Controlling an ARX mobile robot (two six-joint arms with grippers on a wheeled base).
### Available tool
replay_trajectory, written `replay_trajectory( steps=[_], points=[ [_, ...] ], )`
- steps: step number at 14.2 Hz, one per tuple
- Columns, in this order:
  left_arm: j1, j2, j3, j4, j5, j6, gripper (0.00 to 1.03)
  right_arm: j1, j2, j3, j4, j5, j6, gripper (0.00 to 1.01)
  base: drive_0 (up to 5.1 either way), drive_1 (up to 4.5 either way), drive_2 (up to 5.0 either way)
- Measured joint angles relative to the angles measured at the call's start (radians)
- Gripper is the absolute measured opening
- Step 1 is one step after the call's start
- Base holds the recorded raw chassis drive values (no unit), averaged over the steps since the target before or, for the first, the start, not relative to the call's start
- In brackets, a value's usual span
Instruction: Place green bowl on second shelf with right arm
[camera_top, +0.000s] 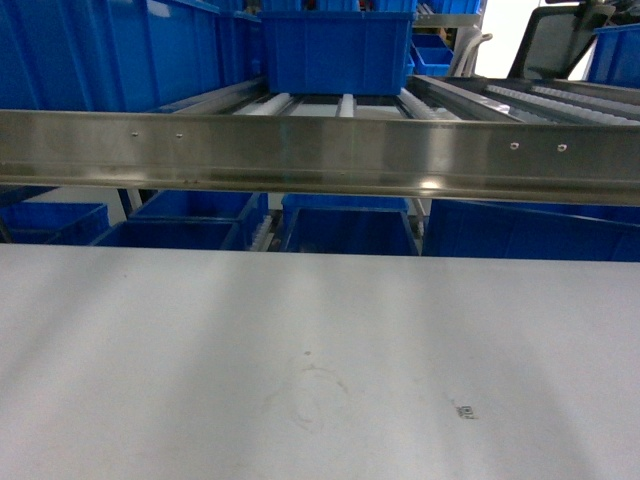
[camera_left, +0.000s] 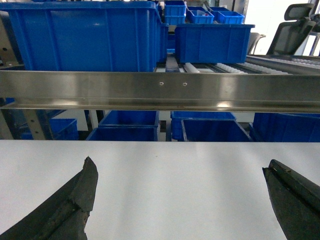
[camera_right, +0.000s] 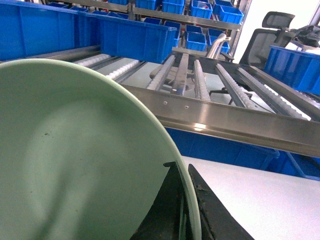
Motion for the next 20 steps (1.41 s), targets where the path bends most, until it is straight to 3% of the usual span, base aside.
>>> replay_trajectory(
  steps=[20],
  points=[
    [0.0,0.0,0.0,0.002,-0.001,0.0,0.98,0.0,0.0,0.0,-0.001,-0.001,0.0,0.02,-4.8,1.49,3.3]
  ],
)
